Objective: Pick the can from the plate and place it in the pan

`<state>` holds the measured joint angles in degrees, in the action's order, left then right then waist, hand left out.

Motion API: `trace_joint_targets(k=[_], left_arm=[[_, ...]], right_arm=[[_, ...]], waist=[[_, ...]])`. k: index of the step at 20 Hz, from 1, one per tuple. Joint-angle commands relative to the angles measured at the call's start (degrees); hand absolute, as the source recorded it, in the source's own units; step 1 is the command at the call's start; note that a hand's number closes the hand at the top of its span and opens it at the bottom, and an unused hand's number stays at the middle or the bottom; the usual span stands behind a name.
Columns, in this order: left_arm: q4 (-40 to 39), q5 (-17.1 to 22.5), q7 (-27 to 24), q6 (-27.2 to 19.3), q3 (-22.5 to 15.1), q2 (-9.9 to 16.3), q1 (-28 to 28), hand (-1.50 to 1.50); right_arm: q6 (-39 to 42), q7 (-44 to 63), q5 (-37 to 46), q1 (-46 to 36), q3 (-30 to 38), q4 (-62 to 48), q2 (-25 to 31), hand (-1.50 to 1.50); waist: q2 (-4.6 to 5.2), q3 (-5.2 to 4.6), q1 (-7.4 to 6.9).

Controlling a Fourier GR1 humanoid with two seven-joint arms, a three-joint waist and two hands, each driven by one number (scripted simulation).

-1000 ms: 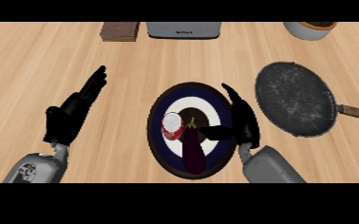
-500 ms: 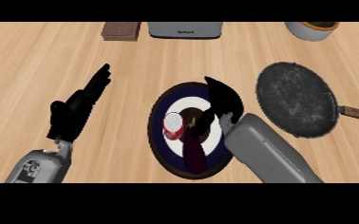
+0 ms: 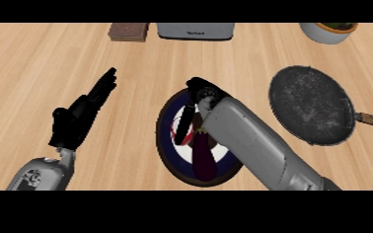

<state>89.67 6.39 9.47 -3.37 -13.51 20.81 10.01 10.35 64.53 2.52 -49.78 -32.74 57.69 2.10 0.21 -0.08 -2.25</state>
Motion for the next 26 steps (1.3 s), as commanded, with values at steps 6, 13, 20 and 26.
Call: trace_joint_targets(k=[6, 13, 20, 26], left_arm=[[1.16, -0.63, 0.8, 0.03, 0.87, -0.76, 0.41, 0.0], [0.41, -1.75, -0.72, 0.52, 1.36, -0.75, -2.58, 0.0], [2.15, -1.67, 4.78, 0.74, 2.29, -1.53, 1.67, 0.0], [0.36, -1.23, 2.22, 2.89, 3.84, -1.56, -0.14, 0.0]], right_arm=[[2.22, 12.96, -6.27, -7.45, -6.75, -6.89, -2.05, -1.5], [1.57, 14.05, -10.26, -7.56, -11.12, -7.06, -2.06, -1.5], [-4.1, 9.77, -10.53, -5.94, -16.62, -10.47, -2.06, -1.5], [-3.08, 10.7, -10.2, -4.66, -18.12, -8.37, -2.06, -1.5]], waist=[[-0.22, 0.03, 0.37], [-0.32, 0.04, 0.86], [-0.09, 0.07, 0.51], [-0.25, 0.06, 1.34]])
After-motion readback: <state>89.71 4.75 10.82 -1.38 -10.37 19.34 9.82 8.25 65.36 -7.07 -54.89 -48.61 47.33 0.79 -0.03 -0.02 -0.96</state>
